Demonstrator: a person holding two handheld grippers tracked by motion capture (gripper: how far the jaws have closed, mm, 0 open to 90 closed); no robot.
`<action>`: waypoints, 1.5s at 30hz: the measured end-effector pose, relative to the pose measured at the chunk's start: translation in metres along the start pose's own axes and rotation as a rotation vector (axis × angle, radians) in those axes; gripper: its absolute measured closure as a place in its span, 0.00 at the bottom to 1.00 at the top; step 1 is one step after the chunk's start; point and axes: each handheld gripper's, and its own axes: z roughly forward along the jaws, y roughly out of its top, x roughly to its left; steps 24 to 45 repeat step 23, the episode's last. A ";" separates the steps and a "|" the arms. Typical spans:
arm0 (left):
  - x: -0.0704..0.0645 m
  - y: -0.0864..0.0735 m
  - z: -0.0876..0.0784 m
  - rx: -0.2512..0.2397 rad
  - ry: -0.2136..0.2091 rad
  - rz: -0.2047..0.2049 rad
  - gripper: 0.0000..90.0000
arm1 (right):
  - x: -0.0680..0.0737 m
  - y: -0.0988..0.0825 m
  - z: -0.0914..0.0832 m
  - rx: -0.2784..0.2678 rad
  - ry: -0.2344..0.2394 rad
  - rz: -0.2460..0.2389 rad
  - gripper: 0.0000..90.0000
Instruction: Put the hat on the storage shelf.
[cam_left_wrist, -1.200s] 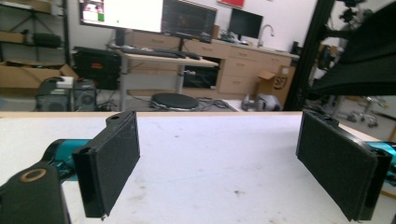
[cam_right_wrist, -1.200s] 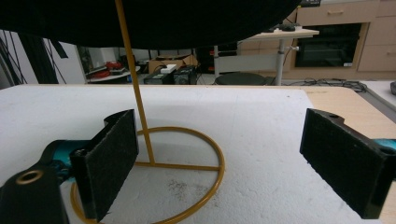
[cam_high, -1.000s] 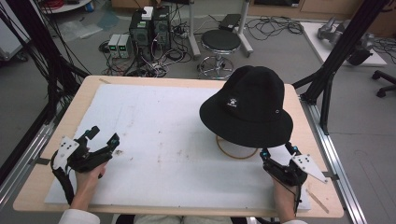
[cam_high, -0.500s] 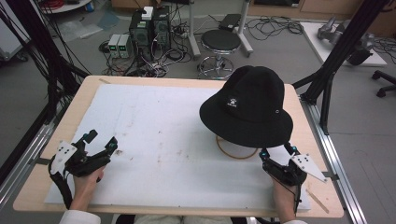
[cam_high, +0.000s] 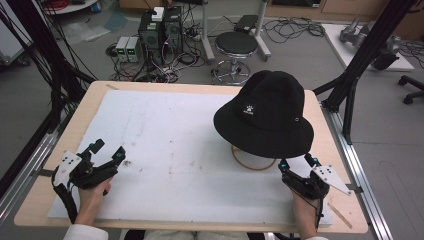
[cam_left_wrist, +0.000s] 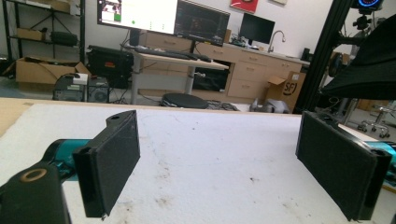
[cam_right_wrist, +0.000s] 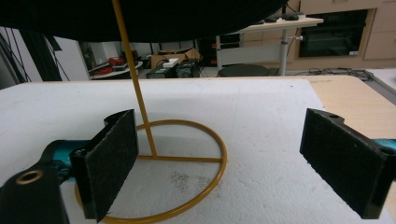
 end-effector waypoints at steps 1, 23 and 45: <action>-0.001 0.000 0.000 0.000 -0.006 -0.001 0.16 | 0.000 0.000 -0.001 0.001 -0.001 0.004 0.12; -0.002 -0.004 0.006 0.041 -0.024 0.000 0.16 | -0.001 -0.001 -0.001 0.006 0.006 0.002 0.12; -0.002 -0.004 0.006 0.041 -0.024 0.000 0.16 | -0.001 -0.001 -0.001 0.006 0.006 0.002 0.12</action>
